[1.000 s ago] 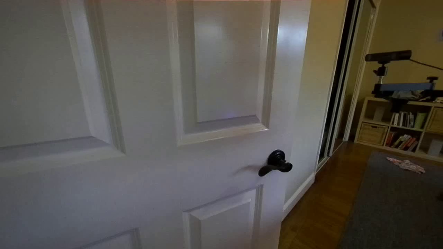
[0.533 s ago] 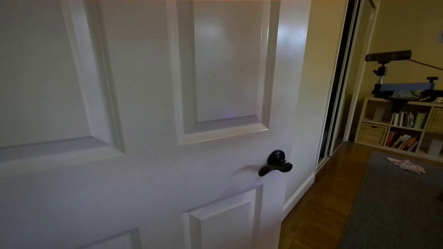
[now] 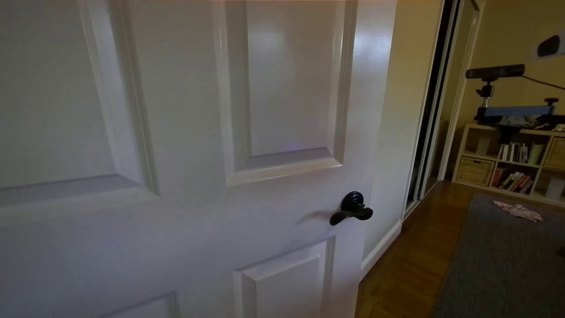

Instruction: Close the door shut

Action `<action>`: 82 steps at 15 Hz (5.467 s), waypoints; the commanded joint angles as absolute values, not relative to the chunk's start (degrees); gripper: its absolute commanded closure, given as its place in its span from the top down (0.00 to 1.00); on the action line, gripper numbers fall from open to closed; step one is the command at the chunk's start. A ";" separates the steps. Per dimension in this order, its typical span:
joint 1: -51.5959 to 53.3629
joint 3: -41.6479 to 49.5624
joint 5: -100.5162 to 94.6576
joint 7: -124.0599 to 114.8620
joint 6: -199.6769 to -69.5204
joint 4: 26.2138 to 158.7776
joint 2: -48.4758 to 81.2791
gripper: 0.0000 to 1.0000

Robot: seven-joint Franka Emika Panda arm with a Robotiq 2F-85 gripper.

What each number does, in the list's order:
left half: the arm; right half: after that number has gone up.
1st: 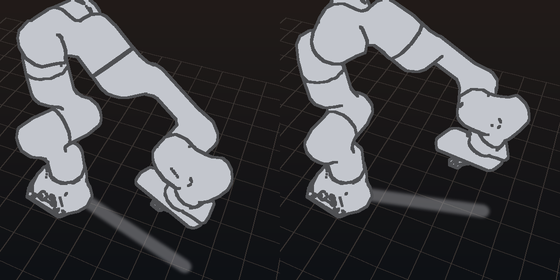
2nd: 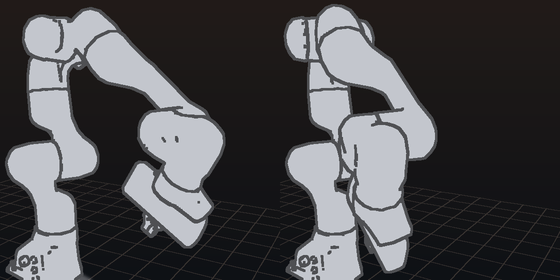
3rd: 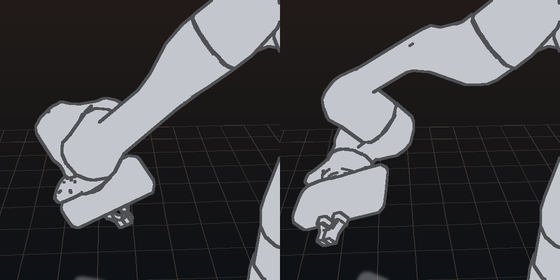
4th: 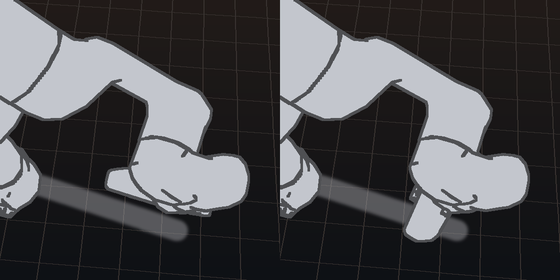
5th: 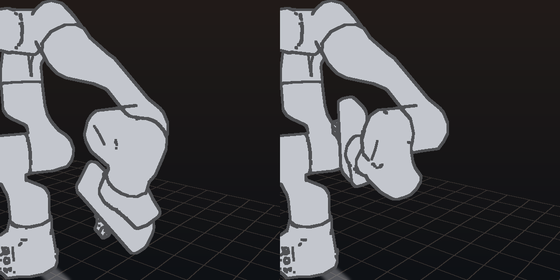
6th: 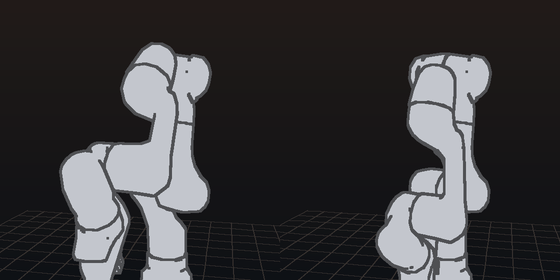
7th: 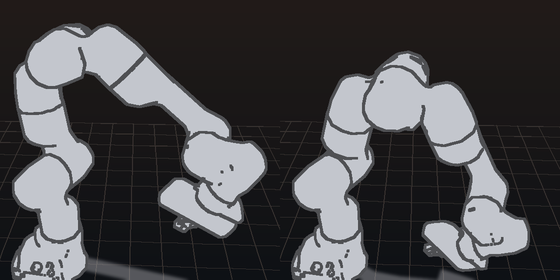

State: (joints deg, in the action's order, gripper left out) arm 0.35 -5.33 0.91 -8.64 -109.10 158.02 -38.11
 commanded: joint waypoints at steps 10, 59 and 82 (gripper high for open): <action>-1.21 -8.25 0.67 -36.96 -120.90 144.81 -15.09 1.00; 11.09 4.37 -6.03 -91.62 -173.93 130.61 18.69 0.13; 8.23 5.30 1.12 -71.62 -159.80 88.97 41.97 0.12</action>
